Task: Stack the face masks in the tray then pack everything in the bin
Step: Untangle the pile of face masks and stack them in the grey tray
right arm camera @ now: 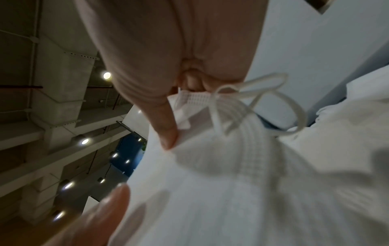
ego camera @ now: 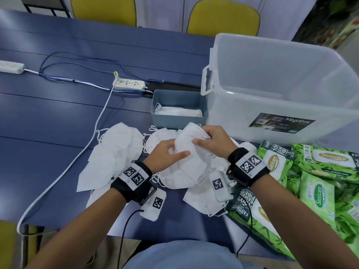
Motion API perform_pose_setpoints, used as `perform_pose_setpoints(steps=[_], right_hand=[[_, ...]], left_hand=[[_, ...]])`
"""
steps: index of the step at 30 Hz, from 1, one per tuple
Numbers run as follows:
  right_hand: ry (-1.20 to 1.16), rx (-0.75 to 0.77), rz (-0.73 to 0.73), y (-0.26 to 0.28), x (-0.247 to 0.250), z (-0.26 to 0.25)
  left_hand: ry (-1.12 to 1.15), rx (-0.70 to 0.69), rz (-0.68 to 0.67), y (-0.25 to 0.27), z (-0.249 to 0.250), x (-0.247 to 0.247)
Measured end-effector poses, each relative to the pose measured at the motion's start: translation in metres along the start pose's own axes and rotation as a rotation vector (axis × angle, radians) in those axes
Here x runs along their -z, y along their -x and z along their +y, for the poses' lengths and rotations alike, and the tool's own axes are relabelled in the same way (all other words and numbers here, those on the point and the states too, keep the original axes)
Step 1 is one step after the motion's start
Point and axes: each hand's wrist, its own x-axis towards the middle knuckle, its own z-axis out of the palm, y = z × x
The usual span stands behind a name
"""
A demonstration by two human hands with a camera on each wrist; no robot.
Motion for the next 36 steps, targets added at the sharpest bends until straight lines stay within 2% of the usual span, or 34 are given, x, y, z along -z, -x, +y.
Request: perform_pose_setpoints(steps=[6,8,12,15,18,21,25,28,30,33,36], right_hand=[[-0.035,0.043,0.145,-0.003,-0.007,0.002],[-0.027,0.042,0.241,-0.005,-0.005,0.003],[-0.078,0.031,0.527,-0.003,0.012,0.008],[-0.130,0.134,0.606,0.004,0.019,0.008],[-0.114,0.300,0.534,0.016,0.012,0.009],[-0.027,0.425,0.373,0.028,-0.006,0.017],[0.034,0.375,0.237,0.042,-0.031,0.028],[0.053,0.347,0.229,0.047,-0.042,0.035],[0.057,0.326,0.224,0.049,-0.045,0.037],[0.087,0.330,0.175,0.055,-0.048,0.031],[-0.039,0.297,0.242,0.057,-0.044,0.029]], left_hand=[[0.018,-0.004,0.025,0.005,-0.003,0.000],[0.044,0.007,0.048,0.007,-0.005,0.002],[0.025,0.014,0.117,0.008,-0.014,0.006],[0.040,-0.020,0.137,0.006,-0.023,0.008],[0.024,-0.063,0.110,0.004,-0.020,0.006],[0.152,-0.006,0.086,0.000,-0.013,0.001],[0.493,0.099,0.167,-0.007,-0.003,-0.004],[0.667,0.167,0.204,-0.009,0.001,-0.002],[0.553,0.150,0.219,-0.008,0.001,-0.002],[0.293,0.040,0.260,-0.005,-0.002,-0.004],[0.253,-0.069,0.259,-0.003,-0.004,-0.001]])
